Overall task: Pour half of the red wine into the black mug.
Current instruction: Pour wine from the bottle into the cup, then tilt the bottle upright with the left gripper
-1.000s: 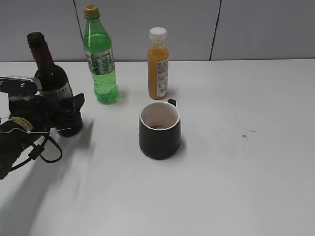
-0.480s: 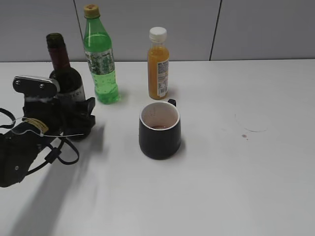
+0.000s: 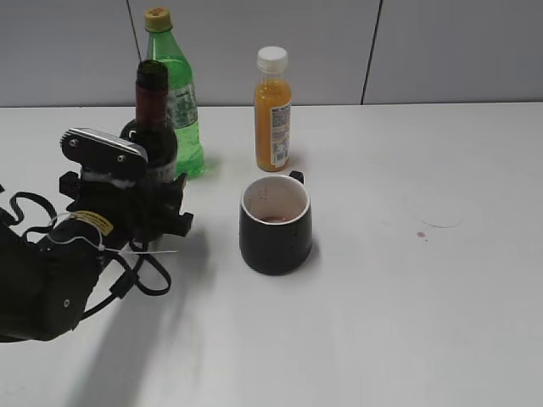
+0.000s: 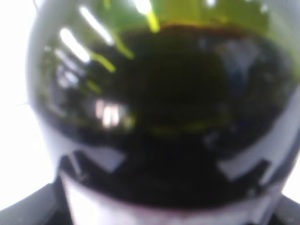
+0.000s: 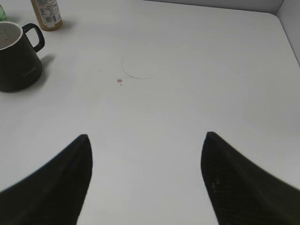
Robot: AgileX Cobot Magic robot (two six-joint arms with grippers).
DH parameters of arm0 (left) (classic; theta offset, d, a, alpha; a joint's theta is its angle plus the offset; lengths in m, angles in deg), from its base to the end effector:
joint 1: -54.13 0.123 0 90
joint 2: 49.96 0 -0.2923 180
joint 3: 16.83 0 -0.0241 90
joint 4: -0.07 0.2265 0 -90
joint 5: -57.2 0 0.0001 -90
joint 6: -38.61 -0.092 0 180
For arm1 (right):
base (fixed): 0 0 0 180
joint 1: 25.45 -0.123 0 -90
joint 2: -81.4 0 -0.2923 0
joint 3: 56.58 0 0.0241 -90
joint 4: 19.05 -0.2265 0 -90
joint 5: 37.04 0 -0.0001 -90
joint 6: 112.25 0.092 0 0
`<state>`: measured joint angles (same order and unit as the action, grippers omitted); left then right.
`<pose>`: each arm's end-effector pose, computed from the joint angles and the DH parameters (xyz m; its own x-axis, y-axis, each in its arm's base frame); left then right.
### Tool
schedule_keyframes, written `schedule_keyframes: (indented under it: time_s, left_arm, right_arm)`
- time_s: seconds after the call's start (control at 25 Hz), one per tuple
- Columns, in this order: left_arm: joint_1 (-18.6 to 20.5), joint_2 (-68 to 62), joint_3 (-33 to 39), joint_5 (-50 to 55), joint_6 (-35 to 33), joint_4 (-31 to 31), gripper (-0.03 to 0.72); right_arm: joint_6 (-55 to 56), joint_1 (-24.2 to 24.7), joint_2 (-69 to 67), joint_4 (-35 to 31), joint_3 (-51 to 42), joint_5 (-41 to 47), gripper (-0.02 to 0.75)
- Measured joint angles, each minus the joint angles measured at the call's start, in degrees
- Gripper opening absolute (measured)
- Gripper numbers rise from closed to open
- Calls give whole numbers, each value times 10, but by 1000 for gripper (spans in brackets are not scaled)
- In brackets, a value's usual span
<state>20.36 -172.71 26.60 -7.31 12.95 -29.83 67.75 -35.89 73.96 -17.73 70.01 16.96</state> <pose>0.2848 -0.1407 0.1333 -0.1830 0.3413 -0.9220 0.1761 0.9340 0.3108 -0.0197 -0.0054 0.2535 -0.4109 -0.0895 -0.9073 -0.1701 0.9852 -0.0201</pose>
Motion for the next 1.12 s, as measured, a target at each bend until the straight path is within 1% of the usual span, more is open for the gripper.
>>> schedule_keyframes:
  time_s: [0.28, 0.36, 0.48, 0.6, 0.72, 0.92, 1.12]
  left_arm:
    - [-16, 15, 0, 0, -113, -22, 536]
    - [-24, 15, 0, 0, -152, -48, 536]
    - [-30, 15, 0, 0, -188, -92, 536]
    - [-30, 15, 0, 0, -221, -117, 536]
    - [-30, 15, 0, 0, -255, -124, 536]
    - [-30, 15, -18, 0, -334, -144, 536]
    - [-31, 15, -39, 0, -411, -151, 536]
  right_arm:
    - [-3, 0, 0, 0, 0, 0, 549]
    - [0, 0, 0, 0, 0, 0, 549]
    - [0, 0, 0, 0, 0, 0, 549]
    - [-3, 0, 0, 0, 0, 0, 549]
    - [0, 0, 0, 0, 0, 0, 549]
    - [0, 0, 0, 0, 0, 0, 549]
    - [0, 0, 0, 0, 0, 0, 549]
